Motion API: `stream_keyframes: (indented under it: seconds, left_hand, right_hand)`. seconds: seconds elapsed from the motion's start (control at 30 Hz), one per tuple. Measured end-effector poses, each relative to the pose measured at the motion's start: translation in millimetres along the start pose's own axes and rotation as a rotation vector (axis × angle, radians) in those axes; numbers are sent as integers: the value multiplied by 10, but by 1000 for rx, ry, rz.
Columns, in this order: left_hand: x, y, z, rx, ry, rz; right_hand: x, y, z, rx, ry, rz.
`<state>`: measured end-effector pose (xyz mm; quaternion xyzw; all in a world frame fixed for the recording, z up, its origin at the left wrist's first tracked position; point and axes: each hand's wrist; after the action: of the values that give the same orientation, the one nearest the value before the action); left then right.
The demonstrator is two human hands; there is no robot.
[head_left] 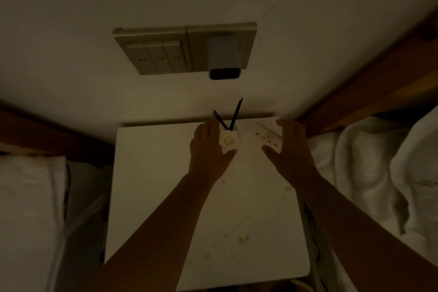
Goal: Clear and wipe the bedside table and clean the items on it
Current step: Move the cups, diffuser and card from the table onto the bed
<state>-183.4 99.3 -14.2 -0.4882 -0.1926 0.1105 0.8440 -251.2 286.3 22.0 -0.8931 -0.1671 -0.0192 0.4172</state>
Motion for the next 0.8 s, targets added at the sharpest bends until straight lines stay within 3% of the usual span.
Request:
stream_keyframes:
  seconds: [0.2, 0.33, 0.5, 0.67, 0.8]
  left_hand:
    - [-151, 217, -17, -37, 31, 86]
    - [-150, 305, -4, -19, 47, 127]
    - [48, 179, -223, 207, 90, 194]
    - [531, -126, -720, 510, -170, 161]
    - [1010, -465, -1348, 490, -344, 133]
  right_hand:
    - [-210, 199, 122, 63, 113, -43]
    - [-257, 205, 160, 158, 64, -79]
    - [-214, 270, -33, 189, 46, -114]
    - [11, 547, -525, 185, -76, -186]
    - [270, 907, -1149, 187, -220, -345]
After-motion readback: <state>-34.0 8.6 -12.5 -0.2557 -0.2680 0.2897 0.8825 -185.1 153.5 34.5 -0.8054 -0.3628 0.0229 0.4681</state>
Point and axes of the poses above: each hand's wrist, its own x-axis away from the middle knuckle, its own y-axis out of the palm, z = x × y, and after that the axes turned 8 degrees about -x, right-handed
